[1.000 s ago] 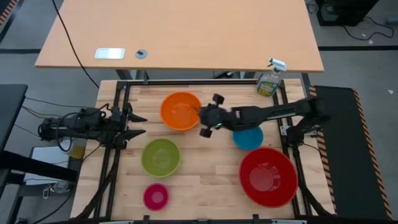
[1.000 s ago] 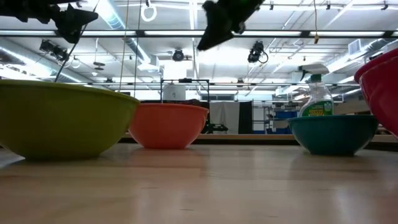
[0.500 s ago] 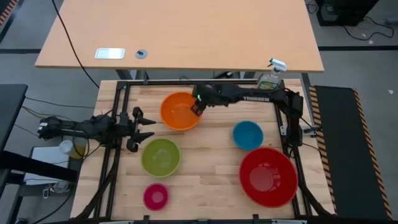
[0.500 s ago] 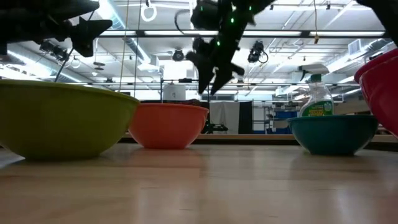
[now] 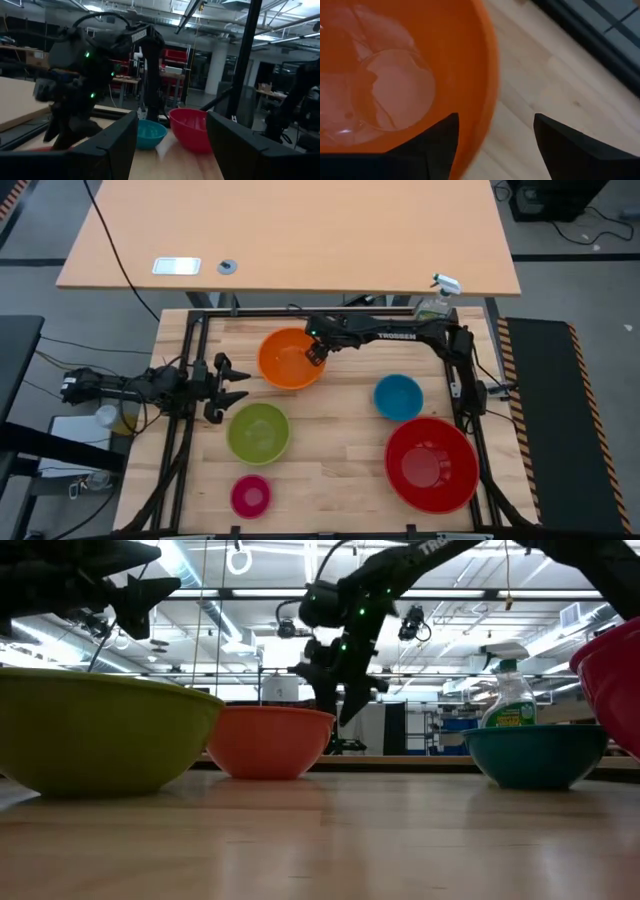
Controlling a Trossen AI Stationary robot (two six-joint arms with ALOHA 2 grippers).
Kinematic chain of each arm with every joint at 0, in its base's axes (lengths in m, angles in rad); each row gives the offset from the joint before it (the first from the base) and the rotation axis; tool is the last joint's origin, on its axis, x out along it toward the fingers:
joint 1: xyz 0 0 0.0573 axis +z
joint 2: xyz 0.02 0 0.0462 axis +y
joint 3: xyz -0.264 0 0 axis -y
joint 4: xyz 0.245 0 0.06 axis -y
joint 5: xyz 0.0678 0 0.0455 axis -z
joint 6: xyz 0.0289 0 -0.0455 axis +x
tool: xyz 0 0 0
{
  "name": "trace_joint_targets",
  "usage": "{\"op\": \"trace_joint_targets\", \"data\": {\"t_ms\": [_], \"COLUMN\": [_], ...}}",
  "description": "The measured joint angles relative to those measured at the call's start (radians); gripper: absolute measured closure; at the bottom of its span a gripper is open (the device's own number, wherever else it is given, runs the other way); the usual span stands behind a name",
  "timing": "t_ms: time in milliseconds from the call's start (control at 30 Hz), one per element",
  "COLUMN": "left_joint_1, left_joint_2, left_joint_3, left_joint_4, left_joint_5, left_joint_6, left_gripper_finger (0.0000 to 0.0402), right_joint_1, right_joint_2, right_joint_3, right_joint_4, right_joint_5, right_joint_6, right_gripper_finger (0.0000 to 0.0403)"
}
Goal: Nest bowls inside each other
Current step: Stack the orange bowl on top of the right red bowl
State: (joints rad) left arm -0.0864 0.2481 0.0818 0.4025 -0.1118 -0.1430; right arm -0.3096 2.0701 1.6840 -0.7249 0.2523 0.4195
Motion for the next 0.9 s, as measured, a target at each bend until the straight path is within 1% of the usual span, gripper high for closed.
{"op": "trace_joint_targets", "data": {"t_ms": [133, 267, 433, 600, 633, 733, 900], "left_joint_1": [0.0, 0.0, 0.0, 0.0, 0.0, 0.0, 0.0], "left_joint_2": [0.001, 0.0, 0.0, 0.0, 0.0, 0.0, 0.0], "left_joint_3": [0.0, 0.0, 0.0, 0.0, 0.0, 0.001, 0.001], "left_joint_4": [-0.012, -0.011, -0.012, -0.012, -0.012, -0.012, -0.012], "left_joint_5": [0.0, 0.0, 0.0, 0.0, 0.0, 0.0, 0.0], "left_joint_6": [0.0, 0.0, 0.0, -0.001, -0.001, -0.004, -0.004], "left_gripper_finger": [0.0163, 0.0163, 0.0163, 0.0163, 0.0163, 0.0163, 0.0163], "right_joint_1": [0.001, 0.0, -0.001, -0.015, -0.018, -0.026, -0.031], "right_joint_2": [0.046, 0.086, 0.086, 0.076, 0.071, 0.052, -0.058], "right_joint_3": [0.001, -0.002, 0.0, 0.008, 0.007, 0.002, -0.003], "right_joint_4": [0.032, 0.011, 0.042, 0.072, 0.075, 0.063, -0.057], "right_joint_5": [-0.016, -0.013, 0.016, -0.043, -0.054, -0.08, -0.042], "right_joint_6": [0.002, 0.029, 0.036, 0.097, 0.092, 0.087, 0.049], "right_gripper_finger": [0.0168, 0.0212, 0.0295, 0.038, 0.0386, 0.0383, 0.0376]}}
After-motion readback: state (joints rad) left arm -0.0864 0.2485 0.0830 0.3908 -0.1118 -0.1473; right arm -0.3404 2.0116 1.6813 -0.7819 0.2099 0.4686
